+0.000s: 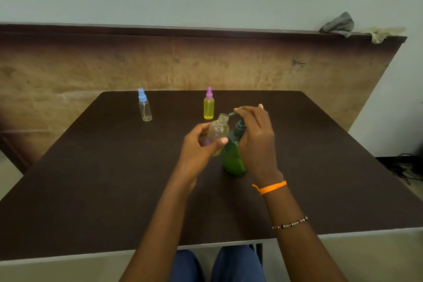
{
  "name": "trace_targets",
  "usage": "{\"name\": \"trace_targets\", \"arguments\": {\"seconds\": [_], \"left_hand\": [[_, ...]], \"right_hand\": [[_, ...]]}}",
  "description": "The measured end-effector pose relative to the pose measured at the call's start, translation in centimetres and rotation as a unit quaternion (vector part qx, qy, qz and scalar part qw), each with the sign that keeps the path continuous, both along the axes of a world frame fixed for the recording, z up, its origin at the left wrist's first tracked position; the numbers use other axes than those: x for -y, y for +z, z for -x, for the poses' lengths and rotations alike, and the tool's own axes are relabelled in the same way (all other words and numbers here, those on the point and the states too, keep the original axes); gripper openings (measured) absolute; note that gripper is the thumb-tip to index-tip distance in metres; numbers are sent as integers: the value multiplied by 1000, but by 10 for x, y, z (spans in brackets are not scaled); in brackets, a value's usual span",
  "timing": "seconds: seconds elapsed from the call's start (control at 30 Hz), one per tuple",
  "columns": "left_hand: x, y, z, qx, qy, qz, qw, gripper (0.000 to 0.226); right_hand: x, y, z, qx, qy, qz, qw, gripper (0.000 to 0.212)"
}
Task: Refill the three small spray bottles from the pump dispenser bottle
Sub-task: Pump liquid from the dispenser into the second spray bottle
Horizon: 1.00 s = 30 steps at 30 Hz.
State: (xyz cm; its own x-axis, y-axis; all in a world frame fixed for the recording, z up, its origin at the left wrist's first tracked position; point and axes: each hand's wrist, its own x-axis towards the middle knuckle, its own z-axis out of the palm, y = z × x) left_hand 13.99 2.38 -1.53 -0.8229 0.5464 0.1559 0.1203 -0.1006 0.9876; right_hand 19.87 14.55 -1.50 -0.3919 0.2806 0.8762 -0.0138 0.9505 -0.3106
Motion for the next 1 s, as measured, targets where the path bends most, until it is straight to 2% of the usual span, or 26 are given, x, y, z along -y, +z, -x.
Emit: {"name": "trace_targets", "arguments": {"seconds": [0.2, 0.53, 0.7, 0.87, 1.0], "left_hand": [[-6, -3, 4, -22, 24, 29, 999, 42], [-18, -6, 14, -63, 41, 44, 996, 48], [-18, -4, 14, -77, 47, 52, 995, 47], [-16, 1, 14, -78, 42, 43, 995, 47], [-17, -1, 13, -86, 45, 47, 994, 46]], "right_hand": [[0, -3, 8, -44, -4, 27, 999, 38], [-1, -13, 24, -123, -56, -5, 991, 25], [-4, -13, 26, -122, -67, -7, 990, 22], [-6, -7, 27, -127, -65, -14, 990, 28], [-4, -13, 28, -150, -45, -5, 988, 53]]}}
